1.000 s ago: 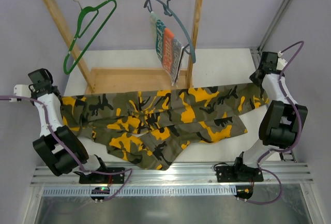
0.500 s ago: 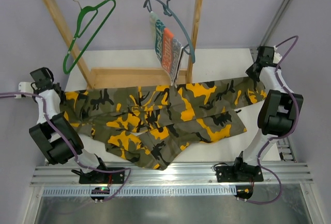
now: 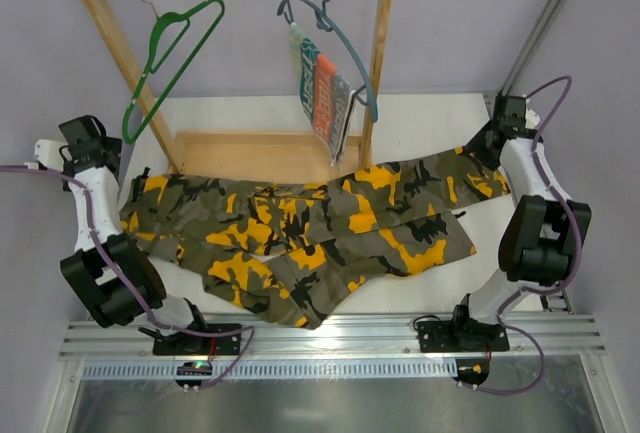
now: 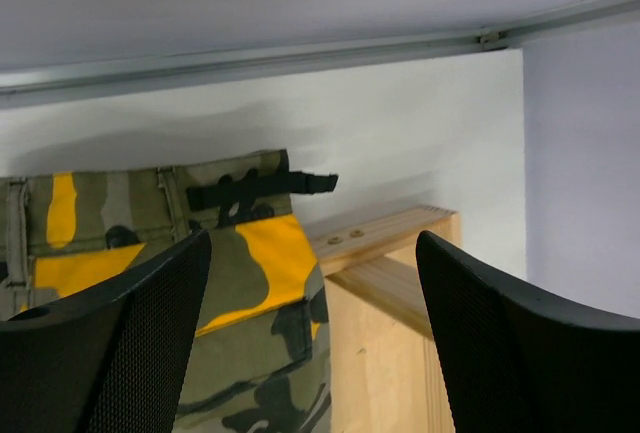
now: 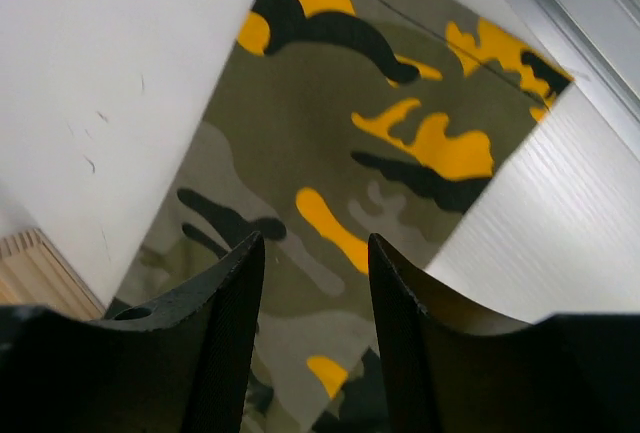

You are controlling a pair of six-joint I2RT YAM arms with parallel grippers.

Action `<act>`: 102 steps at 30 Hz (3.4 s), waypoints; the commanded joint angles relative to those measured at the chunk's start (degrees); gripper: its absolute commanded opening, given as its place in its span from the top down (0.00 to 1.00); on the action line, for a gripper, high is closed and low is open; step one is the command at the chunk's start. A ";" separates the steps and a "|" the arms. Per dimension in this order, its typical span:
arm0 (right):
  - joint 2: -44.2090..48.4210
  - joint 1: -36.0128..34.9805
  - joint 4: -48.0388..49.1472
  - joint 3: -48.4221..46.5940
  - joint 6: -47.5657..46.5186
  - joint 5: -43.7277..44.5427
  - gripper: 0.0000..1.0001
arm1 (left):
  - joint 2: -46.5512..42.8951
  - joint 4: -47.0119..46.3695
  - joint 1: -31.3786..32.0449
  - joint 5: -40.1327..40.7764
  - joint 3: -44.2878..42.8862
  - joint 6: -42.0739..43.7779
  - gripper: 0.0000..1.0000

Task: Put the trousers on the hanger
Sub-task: Fold the trousers

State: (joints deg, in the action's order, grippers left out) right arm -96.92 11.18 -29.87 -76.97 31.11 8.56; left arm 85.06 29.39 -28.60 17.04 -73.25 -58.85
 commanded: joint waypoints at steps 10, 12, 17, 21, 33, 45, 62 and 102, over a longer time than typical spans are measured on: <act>23.34 0.25 -6.35 27.82 12.30 5.59 0.53 | -13.24 11.31 6.71 6.08 13.57 -0.56 0.20; 26.43 0.25 -4.95 32.03 13.01 4.63 0.53 | -14.13 11.48 6.72 5.64 15.77 -0.48 0.19; 27.50 0.25 -1.53 37.32 14.85 3.84 0.53 | -14.21 13.42 6.80 5.11 17.00 0.31 0.19; 24.51 0.25 0.86 38.73 15.82 2.96 0.53 | -14.22 12.28 6.72 4.15 17.88 0.84 0.18; 17.38 0.25 7.28 43.48 18.98 4.71 0.90 | -14.13 13.51 6.72 4.32 18.58 -2.14 0.18; 33.10 0.33 -13.63 37.85 24.77 21.22 0.96 | -6.04 18.50 5.75 7.74 13.05 -5.13 0.17; 32.50 -1.95 -1.25 42.95 16.87 -4.78 0.50 | -7.19 18.68 12.86 10.81 13.05 -4.17 0.17; 20.81 -1.34 -11.27 38.29 19.07 11.66 0.50 | -3.32 19.83 10.85 8.89 8.66 -1.27 0.15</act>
State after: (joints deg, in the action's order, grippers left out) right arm -76.18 9.06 -39.57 -38.15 51.66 17.98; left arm 81.93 48.71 -17.39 25.08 -62.48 -60.84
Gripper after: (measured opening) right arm 0.498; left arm 0.853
